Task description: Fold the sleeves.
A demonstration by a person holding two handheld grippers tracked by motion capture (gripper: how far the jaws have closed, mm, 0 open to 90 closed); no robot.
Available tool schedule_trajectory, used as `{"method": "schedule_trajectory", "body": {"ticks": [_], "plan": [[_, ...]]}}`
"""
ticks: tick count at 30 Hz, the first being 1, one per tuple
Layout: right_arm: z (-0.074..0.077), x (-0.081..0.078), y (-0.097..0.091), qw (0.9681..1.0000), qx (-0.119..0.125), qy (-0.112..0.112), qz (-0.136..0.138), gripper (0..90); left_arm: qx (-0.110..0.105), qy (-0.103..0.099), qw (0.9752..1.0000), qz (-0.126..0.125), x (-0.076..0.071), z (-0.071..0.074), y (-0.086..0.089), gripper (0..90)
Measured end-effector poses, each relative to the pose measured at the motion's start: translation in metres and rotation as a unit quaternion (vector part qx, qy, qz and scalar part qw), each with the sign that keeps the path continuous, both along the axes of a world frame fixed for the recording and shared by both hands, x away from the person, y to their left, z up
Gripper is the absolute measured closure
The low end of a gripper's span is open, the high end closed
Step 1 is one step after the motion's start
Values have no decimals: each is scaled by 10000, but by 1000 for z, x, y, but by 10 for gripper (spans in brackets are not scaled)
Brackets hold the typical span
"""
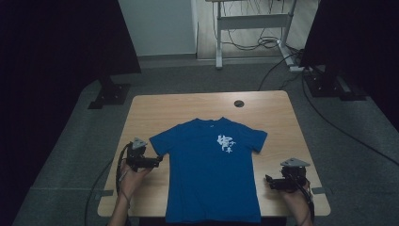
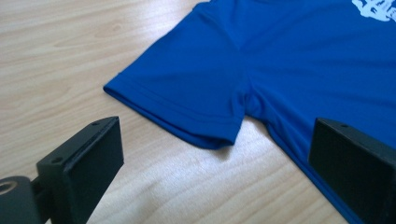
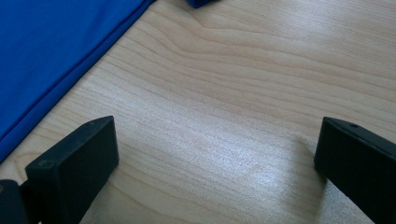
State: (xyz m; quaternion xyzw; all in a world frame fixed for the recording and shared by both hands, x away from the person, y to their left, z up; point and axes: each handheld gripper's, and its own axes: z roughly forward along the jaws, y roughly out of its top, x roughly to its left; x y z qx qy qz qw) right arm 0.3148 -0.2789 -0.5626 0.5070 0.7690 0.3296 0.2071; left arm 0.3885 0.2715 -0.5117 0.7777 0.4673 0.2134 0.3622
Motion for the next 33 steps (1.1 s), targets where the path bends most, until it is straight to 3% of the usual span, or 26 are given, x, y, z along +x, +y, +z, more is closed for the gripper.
{"method": "schedule_trajectory", "body": {"ticks": [22,33], "plan": [[0,0,0,10000,0,-1,2,0,34,-95,9998,146,37,6,6,48],[0,0,0,10000,-1,-2,3,0,133,-128,9995,242,56,-1,8,82]]}}
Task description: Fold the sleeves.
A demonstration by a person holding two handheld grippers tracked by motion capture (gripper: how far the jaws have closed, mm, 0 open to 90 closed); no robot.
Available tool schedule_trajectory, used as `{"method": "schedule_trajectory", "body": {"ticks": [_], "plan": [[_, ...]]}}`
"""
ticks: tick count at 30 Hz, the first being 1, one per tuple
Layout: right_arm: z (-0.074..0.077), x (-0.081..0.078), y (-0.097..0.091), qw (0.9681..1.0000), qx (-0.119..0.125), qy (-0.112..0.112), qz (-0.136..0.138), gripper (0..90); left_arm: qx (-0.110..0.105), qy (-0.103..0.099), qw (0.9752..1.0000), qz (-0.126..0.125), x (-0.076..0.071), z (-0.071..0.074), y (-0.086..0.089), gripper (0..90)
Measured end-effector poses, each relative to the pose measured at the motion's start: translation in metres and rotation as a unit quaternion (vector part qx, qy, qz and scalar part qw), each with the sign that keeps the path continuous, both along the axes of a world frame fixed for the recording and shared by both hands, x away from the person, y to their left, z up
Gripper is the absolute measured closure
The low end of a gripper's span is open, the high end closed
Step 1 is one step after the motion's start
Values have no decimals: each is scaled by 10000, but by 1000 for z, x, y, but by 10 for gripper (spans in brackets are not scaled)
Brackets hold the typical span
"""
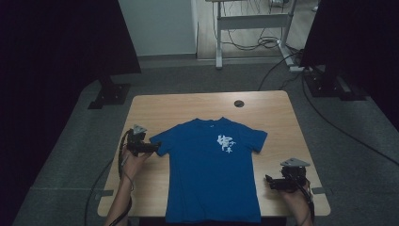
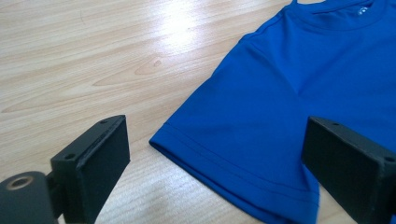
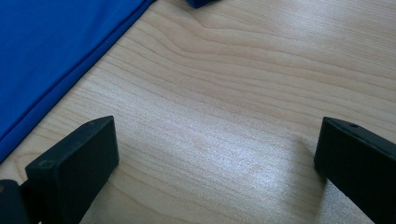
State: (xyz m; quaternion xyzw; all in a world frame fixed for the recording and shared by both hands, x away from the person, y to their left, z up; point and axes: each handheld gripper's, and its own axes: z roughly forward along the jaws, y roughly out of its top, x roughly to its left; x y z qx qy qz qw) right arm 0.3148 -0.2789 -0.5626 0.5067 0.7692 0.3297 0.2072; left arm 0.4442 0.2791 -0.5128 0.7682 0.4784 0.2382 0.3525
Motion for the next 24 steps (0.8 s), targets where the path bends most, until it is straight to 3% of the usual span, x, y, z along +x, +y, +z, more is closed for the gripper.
{"method": "schedule_trajectory", "body": {"ticks": [12,24], "plan": [[0,0,0,10000,0,-1,0,0,73,8,9999,109,16,-8,5,138],[0,0,0,10000,0,1,-1,0,-128,-21,9995,280,27,-11,18,235]]}}
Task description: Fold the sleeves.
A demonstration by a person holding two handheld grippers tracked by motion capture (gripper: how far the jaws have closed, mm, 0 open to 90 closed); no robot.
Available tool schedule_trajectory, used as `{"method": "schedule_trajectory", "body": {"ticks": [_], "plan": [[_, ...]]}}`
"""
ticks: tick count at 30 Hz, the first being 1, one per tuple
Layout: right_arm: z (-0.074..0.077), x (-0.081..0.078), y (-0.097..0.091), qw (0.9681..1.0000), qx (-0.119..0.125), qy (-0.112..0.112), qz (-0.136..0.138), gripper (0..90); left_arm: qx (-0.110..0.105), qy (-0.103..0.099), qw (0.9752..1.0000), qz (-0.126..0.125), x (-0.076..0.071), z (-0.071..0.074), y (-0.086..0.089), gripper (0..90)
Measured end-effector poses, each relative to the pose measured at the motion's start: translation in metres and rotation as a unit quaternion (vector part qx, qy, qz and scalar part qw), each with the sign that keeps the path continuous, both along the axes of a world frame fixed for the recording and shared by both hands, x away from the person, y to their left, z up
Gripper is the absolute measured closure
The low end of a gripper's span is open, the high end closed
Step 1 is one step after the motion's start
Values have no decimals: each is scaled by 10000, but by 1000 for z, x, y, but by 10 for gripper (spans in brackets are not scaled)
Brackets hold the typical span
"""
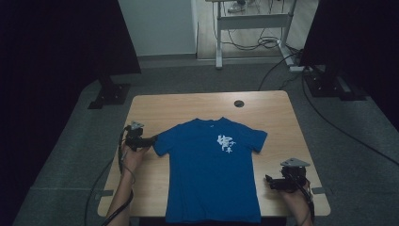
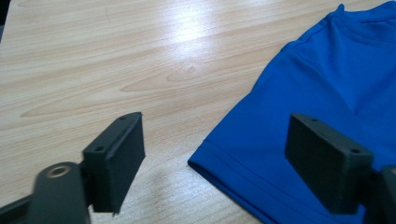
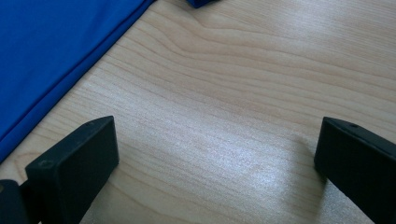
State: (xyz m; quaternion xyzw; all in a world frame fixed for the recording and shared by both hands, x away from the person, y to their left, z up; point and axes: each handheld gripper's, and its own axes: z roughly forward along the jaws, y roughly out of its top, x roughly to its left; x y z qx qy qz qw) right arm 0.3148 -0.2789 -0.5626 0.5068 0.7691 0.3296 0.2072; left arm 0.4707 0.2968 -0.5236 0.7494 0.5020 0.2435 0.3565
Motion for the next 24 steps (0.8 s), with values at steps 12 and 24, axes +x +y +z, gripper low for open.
{"method": "schedule_trajectory", "body": {"ticks": [12,24], "plan": [[0,0,0,10000,1,0,-1,0,10,165,9997,163,9,-19,5,293],[0,0,0,10000,3,4,-3,0,41,134,9998,169,7,-26,4,345]]}}
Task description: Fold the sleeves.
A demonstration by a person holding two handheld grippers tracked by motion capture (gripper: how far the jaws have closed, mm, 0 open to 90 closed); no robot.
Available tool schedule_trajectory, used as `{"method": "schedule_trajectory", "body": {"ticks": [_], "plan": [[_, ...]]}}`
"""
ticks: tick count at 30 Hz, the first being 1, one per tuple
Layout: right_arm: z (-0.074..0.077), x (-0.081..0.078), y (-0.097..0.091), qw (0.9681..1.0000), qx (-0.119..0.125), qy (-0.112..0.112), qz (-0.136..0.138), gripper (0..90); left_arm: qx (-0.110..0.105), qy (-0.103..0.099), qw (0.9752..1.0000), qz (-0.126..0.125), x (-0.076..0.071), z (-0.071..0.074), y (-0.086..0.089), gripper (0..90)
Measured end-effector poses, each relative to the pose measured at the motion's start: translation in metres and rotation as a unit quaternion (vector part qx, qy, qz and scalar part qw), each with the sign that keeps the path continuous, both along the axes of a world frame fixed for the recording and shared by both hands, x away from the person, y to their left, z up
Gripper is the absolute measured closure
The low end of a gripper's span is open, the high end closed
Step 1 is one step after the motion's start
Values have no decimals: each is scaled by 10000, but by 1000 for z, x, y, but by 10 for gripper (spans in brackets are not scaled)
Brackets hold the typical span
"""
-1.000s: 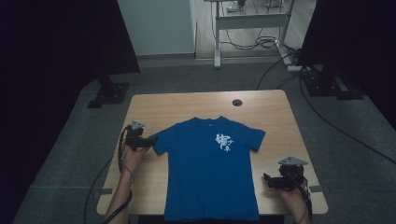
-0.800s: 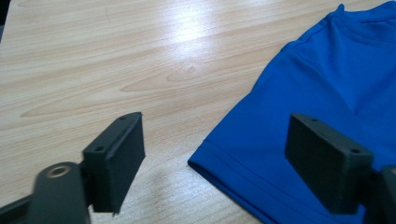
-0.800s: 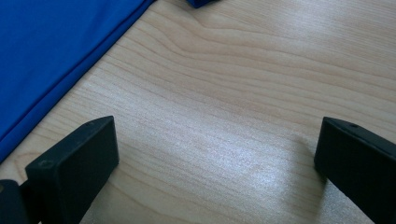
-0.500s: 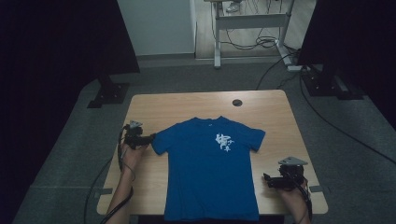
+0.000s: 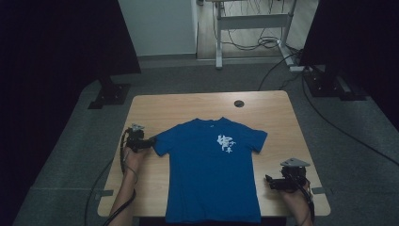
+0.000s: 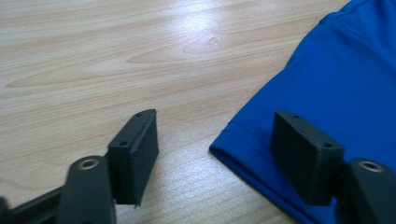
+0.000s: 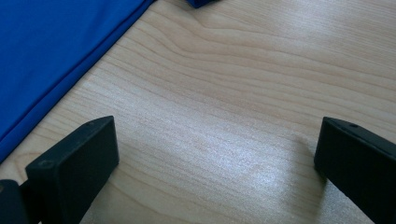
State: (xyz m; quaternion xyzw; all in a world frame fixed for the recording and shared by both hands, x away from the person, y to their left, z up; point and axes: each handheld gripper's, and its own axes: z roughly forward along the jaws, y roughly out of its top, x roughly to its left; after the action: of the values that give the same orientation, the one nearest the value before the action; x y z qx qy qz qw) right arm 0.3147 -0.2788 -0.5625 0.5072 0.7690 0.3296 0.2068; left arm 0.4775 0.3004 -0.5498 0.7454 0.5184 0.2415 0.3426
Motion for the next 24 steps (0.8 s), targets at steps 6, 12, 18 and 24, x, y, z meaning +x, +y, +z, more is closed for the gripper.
{"method": "schedule_trajectory", "body": {"ticks": [6,12,18,24], "plan": [[0,0,0,10000,-4,-6,8,0,-57,-61,9998,-154,-6,0,-6,574],[0,0,0,10000,-3,-6,7,0,-290,8,9994,-170,-8,0,-8,851],[0,0,0,10000,-3,-7,8,0,-312,10,9995,-75,-8,0,-10,869],[0,0,0,10000,-2,-6,7,0,-223,-67,9997,-27,-10,3,-14,869]]}}
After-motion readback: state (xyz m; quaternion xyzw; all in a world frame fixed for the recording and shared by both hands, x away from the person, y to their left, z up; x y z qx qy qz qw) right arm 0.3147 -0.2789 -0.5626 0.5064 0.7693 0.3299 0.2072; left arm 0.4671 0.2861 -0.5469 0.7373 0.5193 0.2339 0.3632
